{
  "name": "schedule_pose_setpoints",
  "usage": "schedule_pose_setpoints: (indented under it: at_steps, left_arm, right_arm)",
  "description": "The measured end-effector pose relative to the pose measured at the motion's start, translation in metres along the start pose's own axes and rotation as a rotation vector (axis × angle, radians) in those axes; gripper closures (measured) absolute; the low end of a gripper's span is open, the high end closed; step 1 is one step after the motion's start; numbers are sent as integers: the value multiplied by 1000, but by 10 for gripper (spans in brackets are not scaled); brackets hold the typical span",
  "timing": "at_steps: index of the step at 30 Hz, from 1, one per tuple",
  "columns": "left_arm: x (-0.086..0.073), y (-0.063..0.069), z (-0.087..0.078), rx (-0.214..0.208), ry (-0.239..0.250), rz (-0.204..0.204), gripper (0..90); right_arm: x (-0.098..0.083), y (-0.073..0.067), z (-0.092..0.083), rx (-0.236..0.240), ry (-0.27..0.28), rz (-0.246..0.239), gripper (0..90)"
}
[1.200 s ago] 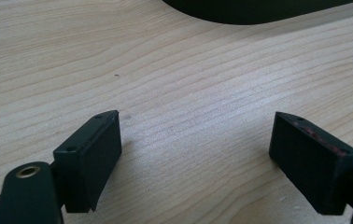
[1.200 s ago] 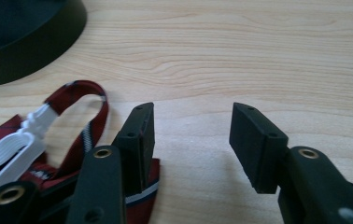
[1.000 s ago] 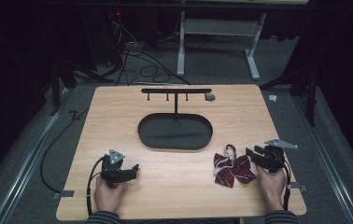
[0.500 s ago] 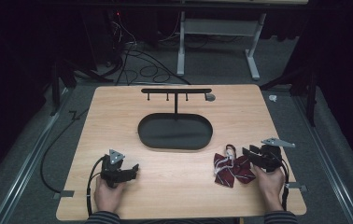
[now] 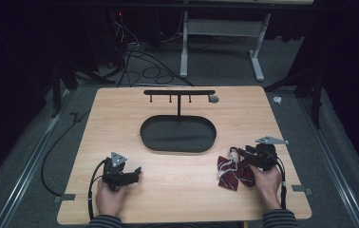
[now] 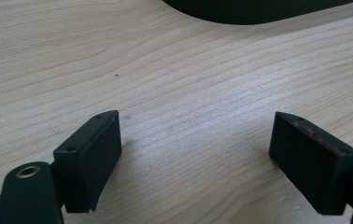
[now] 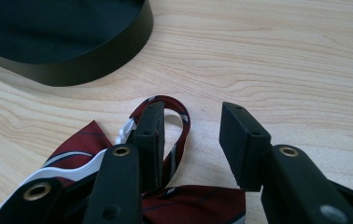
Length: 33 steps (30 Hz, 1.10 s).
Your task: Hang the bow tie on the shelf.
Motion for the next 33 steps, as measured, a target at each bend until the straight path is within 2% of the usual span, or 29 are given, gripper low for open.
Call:
schedule_pose_setpoints:
  at_steps: [12, 20, 28, 33]
  left_arm:
    - [0, 0, 0, 1, 0, 1, 173]
    - [0, 0, 0, 0, 0, 0, 173]
    - [0, 0, 0, 0, 0, 1, 173]
    - [0, 0, 0, 0, 0, 1, 173]
  right_arm:
    - [-1, 3, 14, -2, -47, 13, 669]
    - [-6, 4, 25, -10, -89, 20, 738]
    - [-6, 3, 24, -34, -111, -23, 881]
    - [-6, 2, 25, -35, -107, -30, 900]
Point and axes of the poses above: each handheld gripper's, and its own axes: z roughly forward along the jaws, x roughly out of its top, y roughly to its right, the point moved 5 cm from there along z, roughly forward along the jaws, and after that the axes turned 11 degrees about -z, right-handed, at the moved point
